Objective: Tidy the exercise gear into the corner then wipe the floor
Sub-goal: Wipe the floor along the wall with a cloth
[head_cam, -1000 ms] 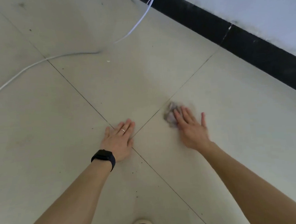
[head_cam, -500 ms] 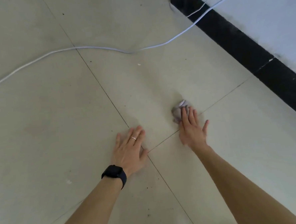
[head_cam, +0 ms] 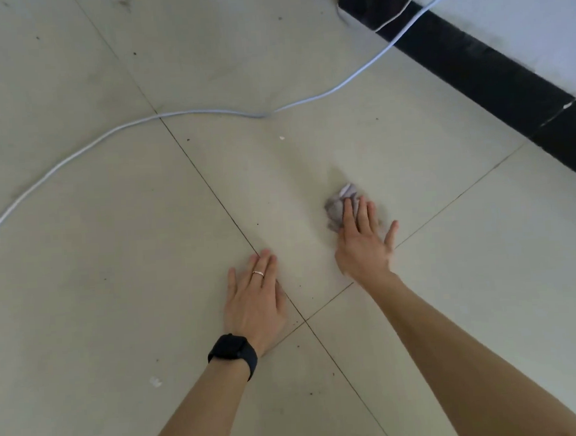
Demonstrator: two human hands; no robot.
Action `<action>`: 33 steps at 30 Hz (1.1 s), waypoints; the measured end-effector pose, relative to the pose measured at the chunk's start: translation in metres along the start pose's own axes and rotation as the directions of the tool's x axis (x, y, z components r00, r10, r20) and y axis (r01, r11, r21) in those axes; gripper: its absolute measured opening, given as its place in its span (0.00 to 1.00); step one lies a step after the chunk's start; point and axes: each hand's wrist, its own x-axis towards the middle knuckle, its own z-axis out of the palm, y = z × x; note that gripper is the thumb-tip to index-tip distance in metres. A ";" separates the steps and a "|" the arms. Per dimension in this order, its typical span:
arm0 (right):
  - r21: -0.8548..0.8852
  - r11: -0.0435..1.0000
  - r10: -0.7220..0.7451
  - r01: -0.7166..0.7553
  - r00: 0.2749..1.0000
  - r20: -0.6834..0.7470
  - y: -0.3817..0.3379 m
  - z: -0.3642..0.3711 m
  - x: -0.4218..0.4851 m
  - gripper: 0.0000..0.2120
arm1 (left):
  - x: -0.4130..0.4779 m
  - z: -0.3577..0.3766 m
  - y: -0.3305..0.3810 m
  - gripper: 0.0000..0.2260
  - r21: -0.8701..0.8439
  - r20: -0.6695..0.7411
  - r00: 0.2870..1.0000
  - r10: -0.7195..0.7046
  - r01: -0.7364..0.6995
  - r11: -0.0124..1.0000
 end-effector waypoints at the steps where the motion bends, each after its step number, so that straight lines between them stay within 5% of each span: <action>1: -0.001 0.996 -0.090 0.090 0.996 0.008 -0.016 0.008 -0.009 0.35 | 0.002 -0.001 -0.003 0.31 -0.012 0.022 1.000 -0.010 0.010 1.000; 3: -0.034 0.915 -0.397 0.401 0.913 0.095 -0.040 0.015 -0.028 0.36 | 0.005 -0.002 -0.011 0.30 -0.024 0.058 0.998 -0.003 0.004 1.000; 5: -0.047 0.823 -0.554 0.565 0.819 0.151 -0.040 0.010 -0.024 0.33 | 0.002 -0.001 -0.019 0.28 -0.001 0.098 0.995 0.023 -0.023 1.000; 7: -0.091 0.844 -0.513 0.528 0.846 0.144 -0.029 0.005 0.002 0.29 | -0.002 -0.001 -0.022 0.27 0.006 0.128 0.991 0.032 -0.033 0.999; 10: -0.065 0.974 -0.208 0.215 0.974 0.095 -0.025 -0.005 0.040 0.27 | -0.001 -0.005 -0.022 0.25 -0.023 0.099 0.995 0.025 -0.023 0.999; 12: 0.036 0.995 -0.100 0.098 0.994 0.051 -0.031 -0.006 0.044 0.27 | 0.006 -0.010 -0.021 0.23 -0.036 0.049 0.999 0.015 -0.013 0.999; 15: 0.049 0.964 -0.265 0.262 0.962 0.066 -0.022 0.005 0.008 0.27 | 0.025 -0.015 -0.014 0.24 -0.070 -0.053 0.999 -0.003 -0.001 0.998; 18: 0.015 0.857 -0.513 0.515 0.850 0.122 0.017 0.004 -0.019 0.28 | 0.056 -0.016 0.005 0.25 -0.069 -0.042 0.999 0.028 -0.031 0.997; 20: -0.048 0.901 -0.424 0.431 0.899 0.114 0.052 -0.011 0.012 0.27 | 0.080 -0.014 0.028 0.27 -0.068 -0.009 0.999 0.051 -0.051 0.996; 22: -0.071 0.987 -0.140 0.147 0.986 0.093 0.078 -0.033 0.054 0.27 | 0.104 -0.015 0.054 0.28 -0.067 -0.002 0.996 0.088 -0.088 0.994; 25: 0.014 0.987 0.158 -0.159 0.986 0.053 0.090 -0.050 0.092 0.28 | 0.140 -0.005 0.087 0.28 -0.063 0.009 0.987 0.158 -0.157 0.986; 33: -0.087 0.923 -0.366 0.374 0.925 0.102 0.090 -0.047 0.073 0.29 | 0.176 0.019 0.098 0.32 -0.040 -0.086 0.989 0.120 -0.124 0.991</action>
